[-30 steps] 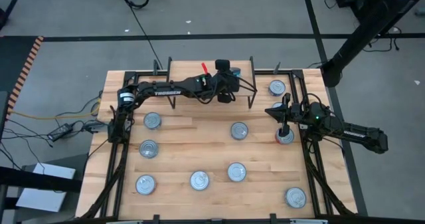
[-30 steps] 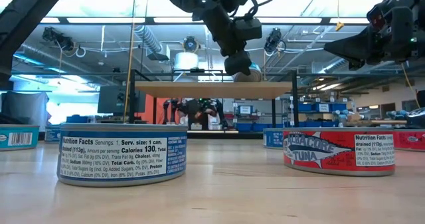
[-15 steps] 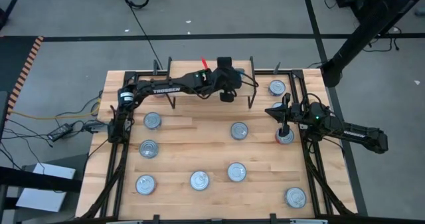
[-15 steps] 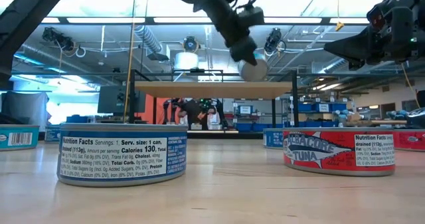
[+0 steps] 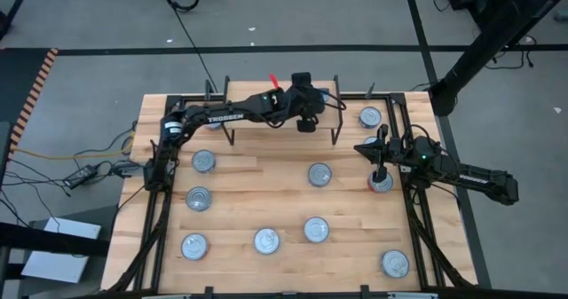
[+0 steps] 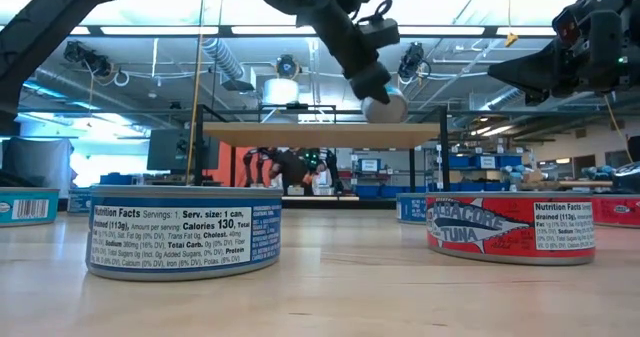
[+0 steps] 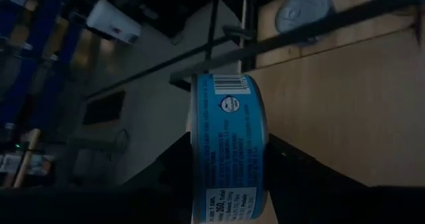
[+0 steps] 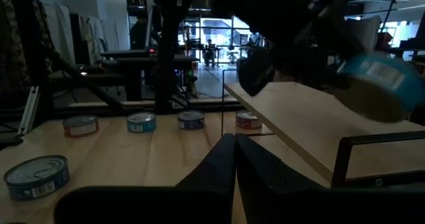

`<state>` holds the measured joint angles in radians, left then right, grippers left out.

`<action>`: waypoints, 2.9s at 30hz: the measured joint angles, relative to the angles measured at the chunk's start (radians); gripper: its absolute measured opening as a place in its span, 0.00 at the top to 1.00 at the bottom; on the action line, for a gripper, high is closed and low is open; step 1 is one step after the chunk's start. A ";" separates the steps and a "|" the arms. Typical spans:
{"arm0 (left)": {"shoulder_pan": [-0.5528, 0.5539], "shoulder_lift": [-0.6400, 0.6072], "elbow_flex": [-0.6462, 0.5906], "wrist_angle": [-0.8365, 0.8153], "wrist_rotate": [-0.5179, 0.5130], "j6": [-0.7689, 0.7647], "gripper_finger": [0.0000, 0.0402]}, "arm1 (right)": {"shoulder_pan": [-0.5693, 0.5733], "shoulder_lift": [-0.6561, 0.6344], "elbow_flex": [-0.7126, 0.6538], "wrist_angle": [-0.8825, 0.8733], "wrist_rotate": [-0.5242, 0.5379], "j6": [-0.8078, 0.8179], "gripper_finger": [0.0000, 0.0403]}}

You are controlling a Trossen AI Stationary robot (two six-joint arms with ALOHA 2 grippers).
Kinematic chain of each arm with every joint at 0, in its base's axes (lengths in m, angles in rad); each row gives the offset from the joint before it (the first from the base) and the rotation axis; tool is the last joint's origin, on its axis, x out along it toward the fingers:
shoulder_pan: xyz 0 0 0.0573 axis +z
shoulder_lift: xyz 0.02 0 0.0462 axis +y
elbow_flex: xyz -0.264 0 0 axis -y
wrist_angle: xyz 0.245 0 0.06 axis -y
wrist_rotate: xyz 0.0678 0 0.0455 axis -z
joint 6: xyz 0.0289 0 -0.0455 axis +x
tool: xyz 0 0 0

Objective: Stack canned seafood by type on shelf
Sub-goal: Put the yellow blue tuna can on the shelf

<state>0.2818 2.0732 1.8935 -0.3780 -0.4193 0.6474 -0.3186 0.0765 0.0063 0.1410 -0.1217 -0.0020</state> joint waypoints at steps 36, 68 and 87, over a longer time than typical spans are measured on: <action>-0.010 0.032 0.024 -0.011 0.040 0.003 0.54 | 0.000 0.010 0.000 0.023 -0.002 0.000 0.94; 0.063 0.029 0.226 -0.279 0.408 -0.214 0.65 | 0.000 0.010 0.000 0.023 -0.003 0.000 0.94; 0.096 0.083 0.246 -0.525 0.493 -0.106 0.99 | 0.000 0.010 0.000 0.023 -0.002 0.000 0.94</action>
<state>0.3775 2.1562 2.1395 -0.9026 0.0740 0.5417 -0.3187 0.0868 0.0067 0.1635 -0.1242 -0.0018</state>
